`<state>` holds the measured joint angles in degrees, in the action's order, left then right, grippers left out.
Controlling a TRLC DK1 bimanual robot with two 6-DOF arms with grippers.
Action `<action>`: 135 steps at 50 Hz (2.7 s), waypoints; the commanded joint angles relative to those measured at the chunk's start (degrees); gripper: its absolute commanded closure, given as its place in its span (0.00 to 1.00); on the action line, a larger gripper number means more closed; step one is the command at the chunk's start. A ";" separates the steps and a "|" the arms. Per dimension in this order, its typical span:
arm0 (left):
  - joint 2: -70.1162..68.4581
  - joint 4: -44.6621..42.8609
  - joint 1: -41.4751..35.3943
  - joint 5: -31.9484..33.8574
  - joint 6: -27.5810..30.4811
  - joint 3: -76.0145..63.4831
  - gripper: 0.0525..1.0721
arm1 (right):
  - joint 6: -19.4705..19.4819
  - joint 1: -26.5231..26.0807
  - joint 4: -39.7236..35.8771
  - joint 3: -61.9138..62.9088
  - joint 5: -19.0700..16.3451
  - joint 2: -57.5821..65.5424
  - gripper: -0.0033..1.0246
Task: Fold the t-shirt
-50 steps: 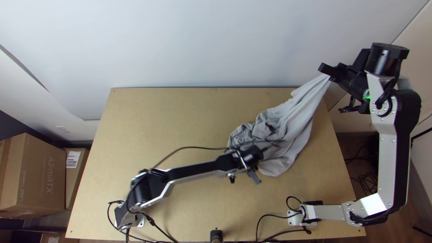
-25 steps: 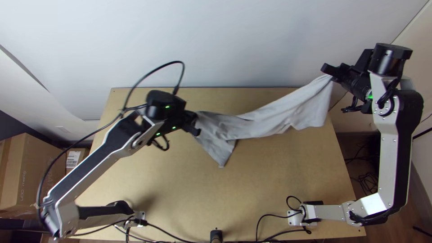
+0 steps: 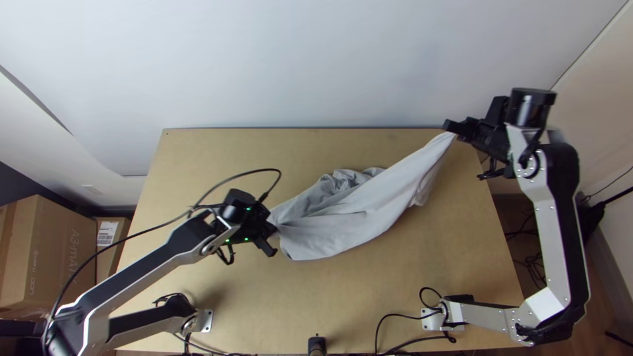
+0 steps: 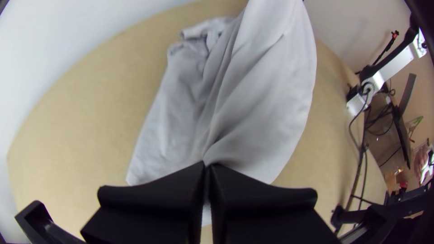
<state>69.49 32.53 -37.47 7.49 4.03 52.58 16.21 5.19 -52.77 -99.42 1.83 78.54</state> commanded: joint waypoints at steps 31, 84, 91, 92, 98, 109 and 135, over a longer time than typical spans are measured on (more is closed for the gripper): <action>31.76 -6.78 16.29 12.82 -4.30 25.29 0.05 | 3.48 -1.24 18.41 20.93 -0.24 0.21 0.98; 25.43 15.37 4.34 14.05 -25.13 13.43 0.05 | 5.85 -2.38 19.55 21.72 0.02 -0.50 0.98; 27.98 13.52 3.64 11.23 -27.24 14.92 0.05 | 5.68 -2.47 19.55 21.72 0.02 -0.94 0.98; 28.15 13.34 3.46 10.97 -27.24 15.01 0.05 | 5.59 -2.47 19.55 21.72 0.02 -0.94 0.98; 29.03 12.38 3.37 10.44 -27.41 15.54 0.06 | 5.50 -2.73 19.55 21.81 0.02 -1.02 0.98; 29.82 10.97 2.58 10.44 -27.59 16.59 0.14 | 5.50 -2.73 19.55 22.07 0.02 -1.02 0.98; 30.79 4.64 2.14 7.46 -26.53 16.42 0.97 | 5.24 -3.61 19.55 22.16 0.02 -2.52 0.98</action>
<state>100.27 38.81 -35.68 15.75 -22.31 69.06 21.17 2.52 -33.65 -77.71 1.67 78.28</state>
